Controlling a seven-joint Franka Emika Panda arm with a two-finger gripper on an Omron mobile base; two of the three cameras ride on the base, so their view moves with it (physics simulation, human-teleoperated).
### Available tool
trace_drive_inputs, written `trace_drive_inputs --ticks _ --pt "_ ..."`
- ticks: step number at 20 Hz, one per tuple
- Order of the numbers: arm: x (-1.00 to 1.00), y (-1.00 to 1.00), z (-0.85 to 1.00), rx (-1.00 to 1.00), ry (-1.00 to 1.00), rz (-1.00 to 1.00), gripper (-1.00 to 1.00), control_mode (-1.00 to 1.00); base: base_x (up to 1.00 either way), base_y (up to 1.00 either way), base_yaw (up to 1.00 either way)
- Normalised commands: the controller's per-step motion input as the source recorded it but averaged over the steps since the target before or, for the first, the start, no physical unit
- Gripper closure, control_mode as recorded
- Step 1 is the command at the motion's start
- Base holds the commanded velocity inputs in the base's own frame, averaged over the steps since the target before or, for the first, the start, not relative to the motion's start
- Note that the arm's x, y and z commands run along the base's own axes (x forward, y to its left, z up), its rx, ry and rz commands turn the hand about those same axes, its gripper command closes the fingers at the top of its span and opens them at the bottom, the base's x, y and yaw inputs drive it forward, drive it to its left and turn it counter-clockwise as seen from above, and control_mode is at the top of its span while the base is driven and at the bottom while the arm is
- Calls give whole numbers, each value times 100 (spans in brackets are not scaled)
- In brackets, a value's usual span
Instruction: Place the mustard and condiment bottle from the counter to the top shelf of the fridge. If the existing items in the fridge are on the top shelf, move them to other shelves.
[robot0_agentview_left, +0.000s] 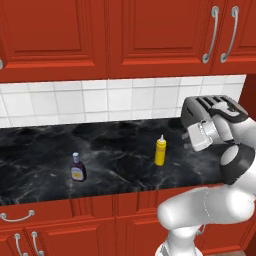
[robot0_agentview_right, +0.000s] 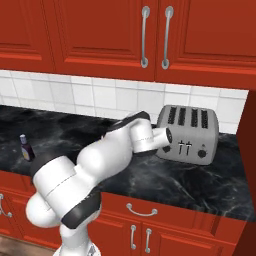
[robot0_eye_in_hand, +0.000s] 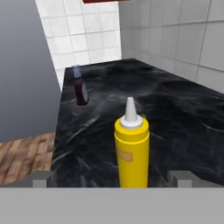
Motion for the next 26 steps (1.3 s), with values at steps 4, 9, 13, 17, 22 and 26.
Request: trace_drive_inputs --ticks 4,9,13,17,22,26 --pt "15 23 -28 5 0 0 -100 -100 0 0 0" --pt "19 27 -20 6 0 0 -100 -100 0 0 0" --pt "19 14 -7 1 0 0 -100 -100 0 0 0" --pt "21 17 -5 0 0 0 -100 -100 0 0 0" --pt "9 7 -8 0 0 0 -100 -100 0 0 0" --pt "0 5 -11 0 0 0 -100 -100 0 0 0"
